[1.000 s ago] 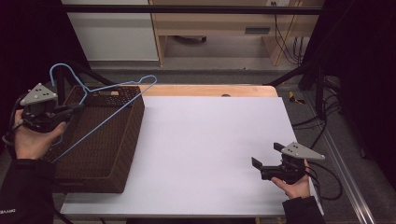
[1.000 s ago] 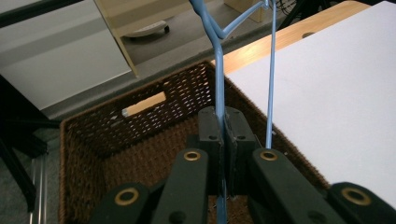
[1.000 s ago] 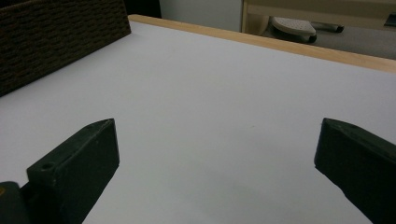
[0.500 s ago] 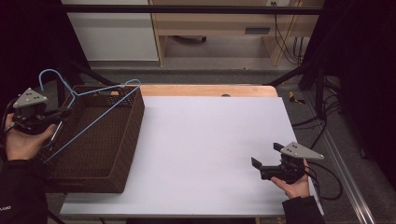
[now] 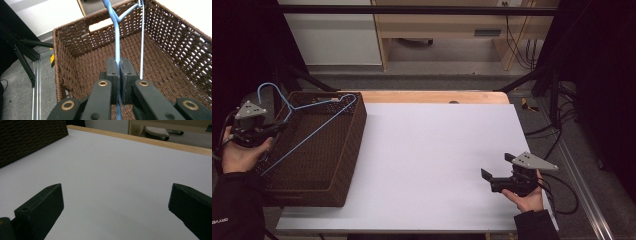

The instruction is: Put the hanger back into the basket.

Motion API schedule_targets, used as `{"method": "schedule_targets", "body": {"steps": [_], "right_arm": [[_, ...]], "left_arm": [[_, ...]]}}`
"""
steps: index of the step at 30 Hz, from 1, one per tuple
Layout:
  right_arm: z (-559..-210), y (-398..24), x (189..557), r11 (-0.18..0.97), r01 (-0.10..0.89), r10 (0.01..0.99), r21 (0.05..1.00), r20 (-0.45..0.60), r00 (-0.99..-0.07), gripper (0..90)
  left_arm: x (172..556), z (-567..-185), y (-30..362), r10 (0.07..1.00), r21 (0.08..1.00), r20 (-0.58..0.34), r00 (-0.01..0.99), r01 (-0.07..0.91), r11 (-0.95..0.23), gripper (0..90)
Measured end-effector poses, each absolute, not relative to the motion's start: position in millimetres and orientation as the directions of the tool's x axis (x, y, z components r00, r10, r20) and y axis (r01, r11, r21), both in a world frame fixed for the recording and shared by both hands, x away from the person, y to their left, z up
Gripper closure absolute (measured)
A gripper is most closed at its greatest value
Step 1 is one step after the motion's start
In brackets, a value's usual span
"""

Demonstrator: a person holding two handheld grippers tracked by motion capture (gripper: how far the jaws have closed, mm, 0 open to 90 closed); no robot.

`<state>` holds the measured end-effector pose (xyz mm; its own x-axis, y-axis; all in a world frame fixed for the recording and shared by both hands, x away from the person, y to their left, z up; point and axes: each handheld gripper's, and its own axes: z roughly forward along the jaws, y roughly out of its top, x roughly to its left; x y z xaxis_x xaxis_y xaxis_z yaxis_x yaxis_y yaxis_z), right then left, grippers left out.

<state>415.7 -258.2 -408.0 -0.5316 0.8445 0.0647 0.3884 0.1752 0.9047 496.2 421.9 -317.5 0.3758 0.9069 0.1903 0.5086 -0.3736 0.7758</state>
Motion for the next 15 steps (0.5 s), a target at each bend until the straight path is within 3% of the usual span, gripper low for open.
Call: {"method": "schedule_targets", "body": {"steps": [15], "right_arm": [[-407.8, -258.4, 415.7, 0.177, 0.386, 0.846, 0.905, 0.061, -0.530, 0.4]], "left_arm": [[501.1, -355.8, 409.3, 0.905, 0.747, 0.158, 0.395, 0.552, -0.371, 87.1]]}}
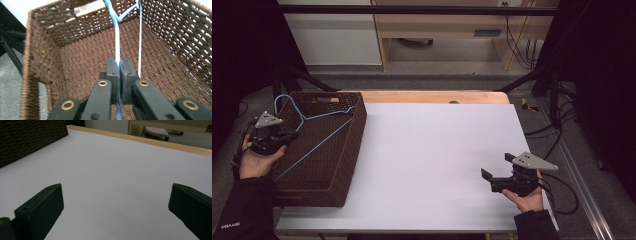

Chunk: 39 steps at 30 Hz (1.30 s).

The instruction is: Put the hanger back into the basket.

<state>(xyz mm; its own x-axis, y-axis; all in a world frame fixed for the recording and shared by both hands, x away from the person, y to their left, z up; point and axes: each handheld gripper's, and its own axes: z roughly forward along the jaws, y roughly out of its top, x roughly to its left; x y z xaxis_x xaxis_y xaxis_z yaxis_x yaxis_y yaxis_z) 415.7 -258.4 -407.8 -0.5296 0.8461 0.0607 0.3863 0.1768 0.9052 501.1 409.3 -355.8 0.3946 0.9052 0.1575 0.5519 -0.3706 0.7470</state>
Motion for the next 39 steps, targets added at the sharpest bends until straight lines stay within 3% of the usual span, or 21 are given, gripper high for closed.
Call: {"method": "schedule_targets", "body": {"steps": [12, 21, 32, 39], "right_arm": [[-407.7, -257.8, 415.6, 0.178, 0.386, 0.845, 0.905, 0.060, -0.531, 0.4], [-406.2, -258.5, 414.6, 0.170, 0.382, 0.846, 0.908, 0.064, -0.529, 0.4], [-405.5, -258.4, 414.0, 0.168, 0.378, 0.845, 0.910, 0.064, -0.530, 0.4], [-405.1, -258.7, 413.9, 0.169, 0.374, 0.844, 0.912, 0.062, -0.533, 0.4]], "left_arm": [[504.1, -374.8, 405.9, 0.916, 0.683, 0.145, 0.375, 0.631, -0.367, 84.7], [486.6, -352.5, 399.5, 0.925, 0.773, 0.098, 0.368, 0.557, -0.303, 69.2], [453.2, -332.3, 357.8, 0.878, 0.891, 0.018, 0.478, 0.391, -0.231, 44.4], [441.2, -333.5, 332.0, 0.848, 0.917, -0.010, 0.530, 0.343, -0.203, 27.7]]}}
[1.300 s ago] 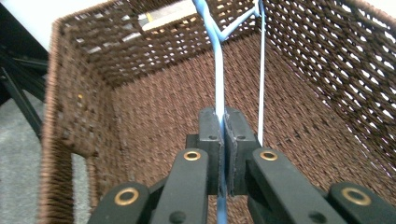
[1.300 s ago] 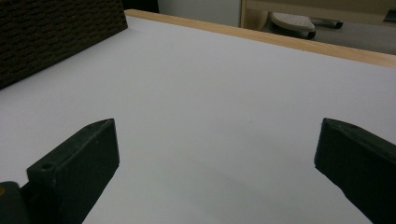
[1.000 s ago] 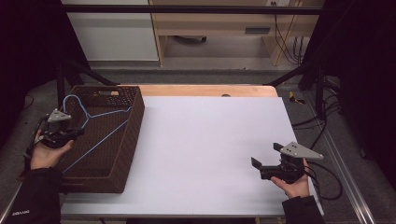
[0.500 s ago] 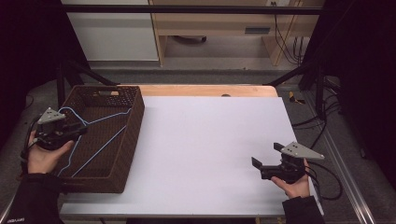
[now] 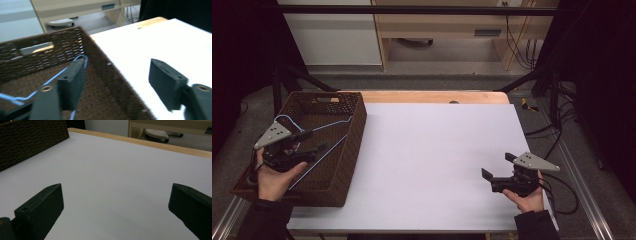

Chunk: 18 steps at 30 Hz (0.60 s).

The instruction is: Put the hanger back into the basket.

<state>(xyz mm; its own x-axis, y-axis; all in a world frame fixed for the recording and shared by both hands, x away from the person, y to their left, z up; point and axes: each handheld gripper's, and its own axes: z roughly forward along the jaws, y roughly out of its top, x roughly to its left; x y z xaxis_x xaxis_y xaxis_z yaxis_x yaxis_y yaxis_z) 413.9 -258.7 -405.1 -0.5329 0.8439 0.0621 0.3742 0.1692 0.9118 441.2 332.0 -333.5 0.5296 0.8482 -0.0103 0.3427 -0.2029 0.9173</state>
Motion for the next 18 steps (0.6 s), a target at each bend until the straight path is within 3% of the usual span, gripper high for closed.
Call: {"method": "schedule_targets", "body": {"steps": [9, 18], "right_arm": [[-404.4, -258.8, 413.2, 0.164, 0.372, 0.845, 0.914, 0.065, -0.531, 0.4], [-404.1, -259.5, 412.7, 0.163, 0.366, 0.843, 0.916, 0.063, -0.534, 0.4]], "left_arm": [[430.2, -344.1, 297.9, 0.803, 0.929, -0.035, 0.594, 0.317, -0.194, 15.3], [421.7, -362.7, 262.7, 0.755, 0.923, -0.007, 0.656, 0.295, -0.247, 12.0]]}}
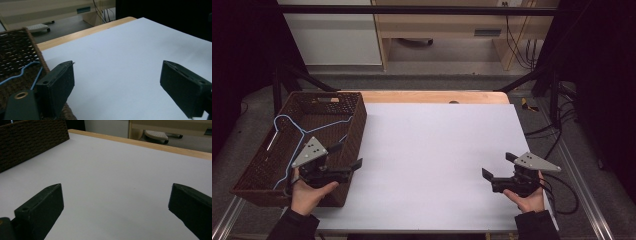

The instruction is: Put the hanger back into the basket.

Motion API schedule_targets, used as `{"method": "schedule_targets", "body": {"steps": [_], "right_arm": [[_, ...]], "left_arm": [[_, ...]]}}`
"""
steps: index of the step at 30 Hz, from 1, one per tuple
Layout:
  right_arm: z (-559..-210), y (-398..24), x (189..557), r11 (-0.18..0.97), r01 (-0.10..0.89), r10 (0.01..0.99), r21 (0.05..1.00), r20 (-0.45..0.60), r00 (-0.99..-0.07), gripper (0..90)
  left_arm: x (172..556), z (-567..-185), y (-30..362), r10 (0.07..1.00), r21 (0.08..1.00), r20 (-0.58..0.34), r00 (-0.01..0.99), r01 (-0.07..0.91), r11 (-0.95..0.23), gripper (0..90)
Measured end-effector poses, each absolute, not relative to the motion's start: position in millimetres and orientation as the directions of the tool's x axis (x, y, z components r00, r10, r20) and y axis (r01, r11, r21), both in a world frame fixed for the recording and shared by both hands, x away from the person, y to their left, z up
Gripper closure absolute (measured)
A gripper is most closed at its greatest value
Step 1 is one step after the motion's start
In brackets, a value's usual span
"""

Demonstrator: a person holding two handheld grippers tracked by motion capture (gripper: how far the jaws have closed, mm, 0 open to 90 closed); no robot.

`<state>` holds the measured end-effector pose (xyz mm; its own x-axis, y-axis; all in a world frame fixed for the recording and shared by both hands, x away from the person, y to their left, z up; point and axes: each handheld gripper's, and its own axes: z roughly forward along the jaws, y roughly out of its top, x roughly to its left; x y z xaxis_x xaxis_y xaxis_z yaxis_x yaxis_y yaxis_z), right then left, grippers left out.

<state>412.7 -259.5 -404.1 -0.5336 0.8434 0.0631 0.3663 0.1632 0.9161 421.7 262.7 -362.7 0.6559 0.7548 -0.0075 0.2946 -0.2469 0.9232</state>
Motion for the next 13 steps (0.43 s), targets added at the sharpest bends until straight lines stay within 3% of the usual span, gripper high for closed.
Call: {"method": "schedule_targets", "body": {"steps": [13], "right_arm": [[-403.5, -260.2, 411.3, 0.153, 0.360, 0.845, 0.920, 0.066, -0.530, 0.4]], "left_arm": [[416.5, -375.6, 247.0, 0.744, 0.917, 0.006, 0.668, 0.294, -0.270, 9.6]]}}
